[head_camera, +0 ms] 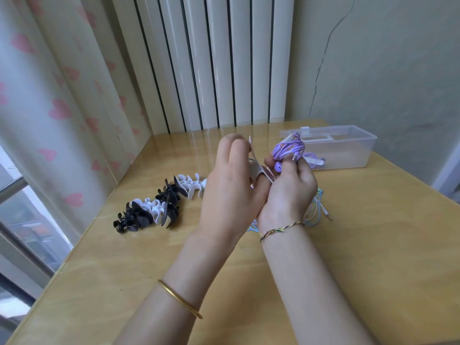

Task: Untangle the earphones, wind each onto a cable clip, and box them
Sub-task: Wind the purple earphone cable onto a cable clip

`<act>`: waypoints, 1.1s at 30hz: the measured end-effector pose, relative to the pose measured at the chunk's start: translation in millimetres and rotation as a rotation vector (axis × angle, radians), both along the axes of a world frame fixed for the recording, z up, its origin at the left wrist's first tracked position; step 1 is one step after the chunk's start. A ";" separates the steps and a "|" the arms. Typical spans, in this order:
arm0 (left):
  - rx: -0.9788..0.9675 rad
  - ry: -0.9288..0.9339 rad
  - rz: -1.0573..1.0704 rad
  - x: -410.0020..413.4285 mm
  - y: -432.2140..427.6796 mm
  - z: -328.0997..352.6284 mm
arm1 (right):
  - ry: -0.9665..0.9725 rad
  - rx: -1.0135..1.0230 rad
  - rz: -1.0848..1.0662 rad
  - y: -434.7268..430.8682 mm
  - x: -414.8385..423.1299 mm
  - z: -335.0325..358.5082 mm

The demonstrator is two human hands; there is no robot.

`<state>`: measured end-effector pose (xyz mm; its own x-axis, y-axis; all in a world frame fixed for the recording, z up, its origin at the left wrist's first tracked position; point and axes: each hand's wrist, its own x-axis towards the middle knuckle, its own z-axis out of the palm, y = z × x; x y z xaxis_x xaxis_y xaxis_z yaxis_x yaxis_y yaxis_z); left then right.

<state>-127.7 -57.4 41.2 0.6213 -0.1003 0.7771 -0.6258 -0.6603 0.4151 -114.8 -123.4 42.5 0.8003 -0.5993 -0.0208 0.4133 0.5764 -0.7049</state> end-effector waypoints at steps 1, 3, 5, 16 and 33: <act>0.016 -0.002 -0.006 0.2 0.2 0.6 | 0.002 0.001 -0.007 -1.8 0.9 0.5; 0.061 0.027 -0.030 1.4 1.1 1.8 | 0.006 0.001 -0.008 -4.4 2.3 -0.1; 0.112 0.069 -0.059 1.8 2.8 4.0 | 0.026 -0.006 0.003 -5.7 3.1 -1.9; 0.276 0.225 -0.069 -2.9 11.2 23.9 | 0.125 -0.100 0.057 -10.2 5.5 -0.9; 0.152 0.199 -0.096 -3.9 8.6 8.4 | 0.024 -0.137 -0.006 -32.6 18.2 6.1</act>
